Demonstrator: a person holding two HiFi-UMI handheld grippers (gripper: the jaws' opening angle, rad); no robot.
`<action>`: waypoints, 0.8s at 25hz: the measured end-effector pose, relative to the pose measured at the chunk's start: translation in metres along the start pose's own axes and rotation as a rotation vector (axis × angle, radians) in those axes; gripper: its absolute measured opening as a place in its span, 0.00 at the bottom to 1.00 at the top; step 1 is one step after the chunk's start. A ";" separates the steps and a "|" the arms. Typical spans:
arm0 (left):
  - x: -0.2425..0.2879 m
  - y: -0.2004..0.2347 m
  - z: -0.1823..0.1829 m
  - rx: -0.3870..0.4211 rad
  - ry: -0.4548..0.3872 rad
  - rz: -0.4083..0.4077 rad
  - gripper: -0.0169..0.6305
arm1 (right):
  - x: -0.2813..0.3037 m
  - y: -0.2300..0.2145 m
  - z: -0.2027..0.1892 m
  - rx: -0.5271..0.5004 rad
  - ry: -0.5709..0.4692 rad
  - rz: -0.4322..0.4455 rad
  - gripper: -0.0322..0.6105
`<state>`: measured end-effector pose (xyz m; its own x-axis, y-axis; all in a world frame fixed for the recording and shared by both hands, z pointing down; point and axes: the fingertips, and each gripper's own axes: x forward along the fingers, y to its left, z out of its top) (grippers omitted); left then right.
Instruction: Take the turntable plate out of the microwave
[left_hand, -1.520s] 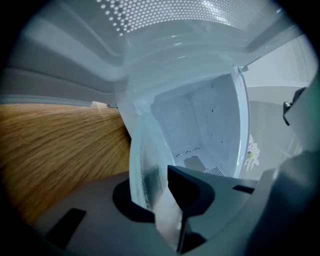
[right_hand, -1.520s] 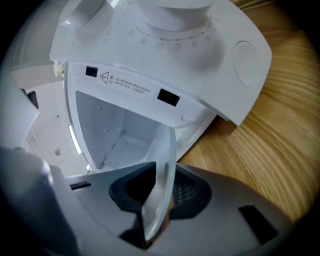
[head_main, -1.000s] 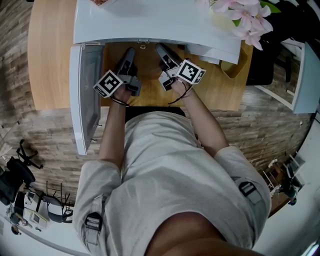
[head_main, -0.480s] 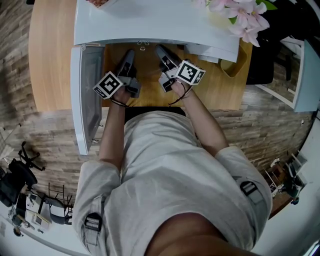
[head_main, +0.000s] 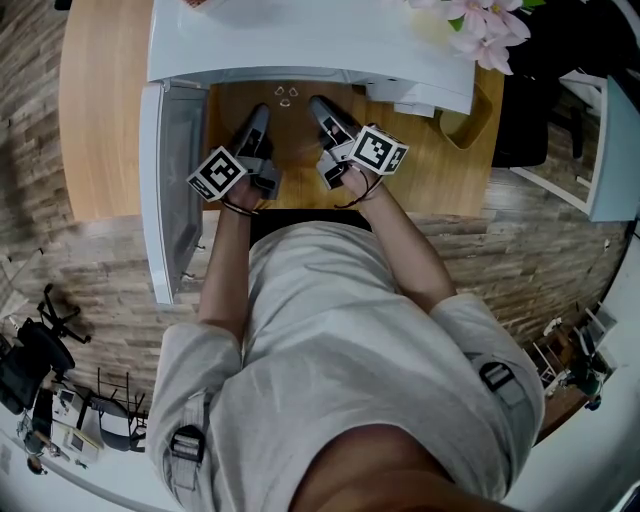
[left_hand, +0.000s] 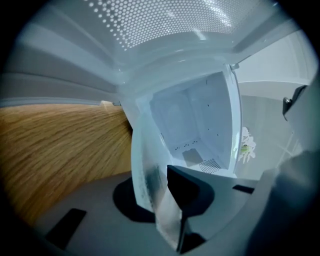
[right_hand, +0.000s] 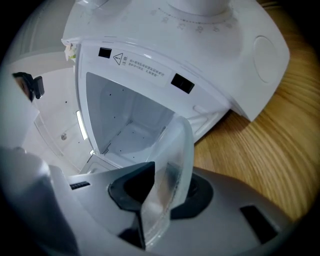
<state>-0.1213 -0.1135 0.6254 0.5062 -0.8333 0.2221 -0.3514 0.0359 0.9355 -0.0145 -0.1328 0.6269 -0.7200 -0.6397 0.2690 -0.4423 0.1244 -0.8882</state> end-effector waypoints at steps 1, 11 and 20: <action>-0.001 0.000 -0.001 -0.001 -0.001 0.000 0.15 | -0.001 0.000 -0.001 0.002 0.000 0.000 0.20; -0.010 -0.002 -0.014 0.004 0.003 0.001 0.15 | -0.016 0.000 -0.008 0.008 -0.005 0.001 0.20; -0.017 -0.005 -0.026 0.009 0.010 -0.004 0.15 | -0.029 -0.001 -0.013 0.001 -0.010 -0.003 0.20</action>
<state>-0.1078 -0.0851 0.6240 0.5153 -0.8281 0.2208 -0.3564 0.0273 0.9339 -0.0004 -0.1044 0.6246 -0.7136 -0.6475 0.2675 -0.4437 0.1222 -0.8878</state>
